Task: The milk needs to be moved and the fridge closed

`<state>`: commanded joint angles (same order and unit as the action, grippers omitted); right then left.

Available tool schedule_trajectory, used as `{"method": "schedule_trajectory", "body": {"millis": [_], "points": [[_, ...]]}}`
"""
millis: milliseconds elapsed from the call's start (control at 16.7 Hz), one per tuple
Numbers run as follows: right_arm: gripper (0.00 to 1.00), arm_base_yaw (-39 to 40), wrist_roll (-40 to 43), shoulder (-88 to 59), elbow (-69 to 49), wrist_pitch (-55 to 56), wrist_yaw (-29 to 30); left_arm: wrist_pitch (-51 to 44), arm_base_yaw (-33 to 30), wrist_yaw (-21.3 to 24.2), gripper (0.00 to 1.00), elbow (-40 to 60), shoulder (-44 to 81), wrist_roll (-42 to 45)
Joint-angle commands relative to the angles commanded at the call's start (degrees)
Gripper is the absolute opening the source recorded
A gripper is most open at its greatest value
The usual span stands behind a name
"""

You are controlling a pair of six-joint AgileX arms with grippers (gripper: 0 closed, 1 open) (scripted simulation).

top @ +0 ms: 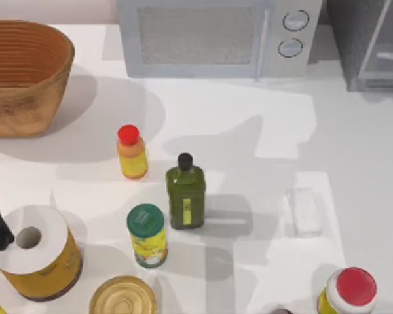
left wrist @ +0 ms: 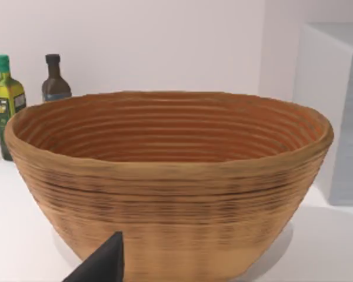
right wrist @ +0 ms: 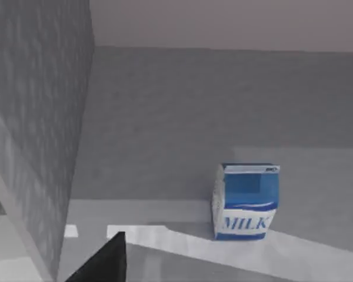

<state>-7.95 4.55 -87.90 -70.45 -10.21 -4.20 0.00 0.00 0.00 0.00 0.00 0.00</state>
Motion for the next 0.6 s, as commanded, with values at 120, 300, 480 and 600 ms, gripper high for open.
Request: {"method": "schedule_trajectory", "body": {"millis": [120,300,480,600], "points": [[1.00,0.9,-0.5,13.9,10.2,1.4,0.8,0.0,0.0,0.0,1.00,0.0,0.0,0.0],[1.00,2.5,-1.4,36.1,26.0,3.7,1.9,0.0,0.0,0.0,1.00,0.0,0.0,0.0],[1.00,4.2,-2.3,56.5,41.4,5.8,2.9,0.0,0.0,0.0,1.00,0.0,0.0,0.0],[1.00,5.3,-2.9,67.6,50.9,7.2,3.4,0.0,0.0,0.0,1.00,0.0,0.0,0.0]]}}
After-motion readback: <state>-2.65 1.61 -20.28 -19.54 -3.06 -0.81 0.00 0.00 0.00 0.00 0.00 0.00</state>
